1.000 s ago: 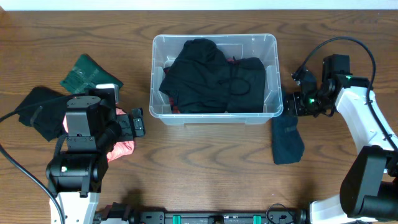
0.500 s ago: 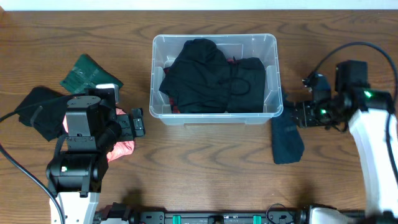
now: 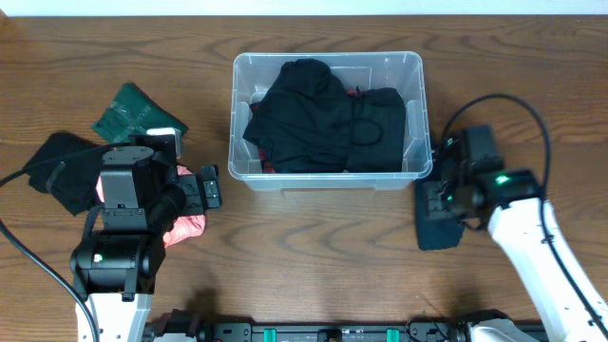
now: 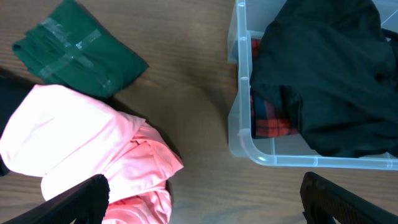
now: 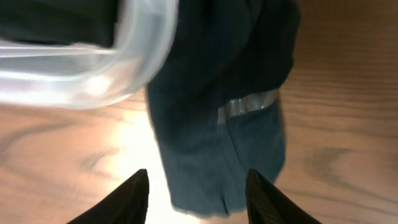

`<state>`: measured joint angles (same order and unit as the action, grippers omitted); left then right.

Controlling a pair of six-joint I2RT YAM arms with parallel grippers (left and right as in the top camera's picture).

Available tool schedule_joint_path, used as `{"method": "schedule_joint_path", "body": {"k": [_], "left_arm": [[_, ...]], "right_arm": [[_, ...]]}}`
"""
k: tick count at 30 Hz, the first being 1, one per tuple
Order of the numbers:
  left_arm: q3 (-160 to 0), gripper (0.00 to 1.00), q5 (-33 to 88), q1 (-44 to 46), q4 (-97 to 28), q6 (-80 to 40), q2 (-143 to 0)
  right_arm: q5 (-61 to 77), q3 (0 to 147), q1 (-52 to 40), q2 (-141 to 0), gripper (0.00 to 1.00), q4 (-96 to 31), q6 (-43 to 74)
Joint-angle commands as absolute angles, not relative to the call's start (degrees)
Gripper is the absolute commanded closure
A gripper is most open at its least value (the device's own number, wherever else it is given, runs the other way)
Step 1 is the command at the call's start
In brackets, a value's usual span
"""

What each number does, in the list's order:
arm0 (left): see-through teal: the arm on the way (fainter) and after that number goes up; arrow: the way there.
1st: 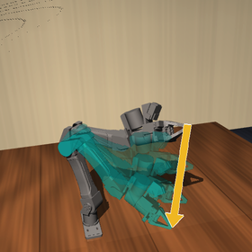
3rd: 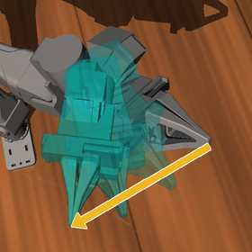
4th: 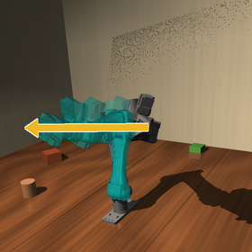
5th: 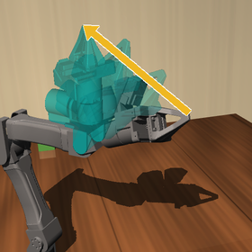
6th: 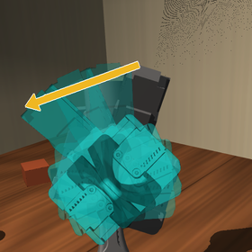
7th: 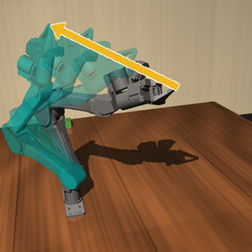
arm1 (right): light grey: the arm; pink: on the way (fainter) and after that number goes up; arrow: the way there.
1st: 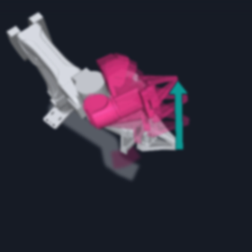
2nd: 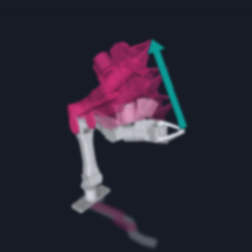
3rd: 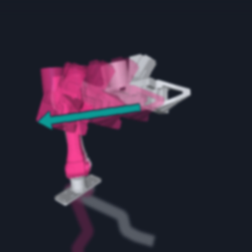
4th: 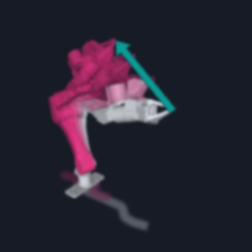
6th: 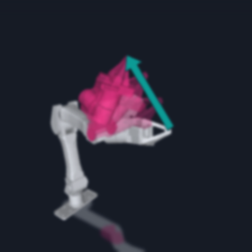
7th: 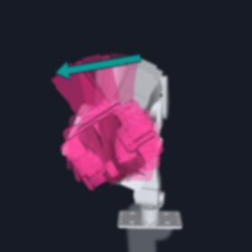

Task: Pack container
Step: 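Move right gripper to the dark sock beside the container and grasp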

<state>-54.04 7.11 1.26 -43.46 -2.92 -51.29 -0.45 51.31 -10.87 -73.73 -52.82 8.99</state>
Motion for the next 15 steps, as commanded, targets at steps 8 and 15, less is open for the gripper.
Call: {"method": "schedule_joint_path", "body": {"k": [8, 15], "left_arm": [[-55.4, 0.02, 6.8, 1.4, -43.4, -2.2, -51.2], [-55.4, 0.02, 6.8, 1.4, -43.4, -2.2, -51.2]], "right_arm": [[-7.7, 36.6, -16.4, -73.9, 0.49, -31.6, 21.0], [-7.7, 32.2, -16.5, -74.2, 0.58, -26.9, 22.3]]}}
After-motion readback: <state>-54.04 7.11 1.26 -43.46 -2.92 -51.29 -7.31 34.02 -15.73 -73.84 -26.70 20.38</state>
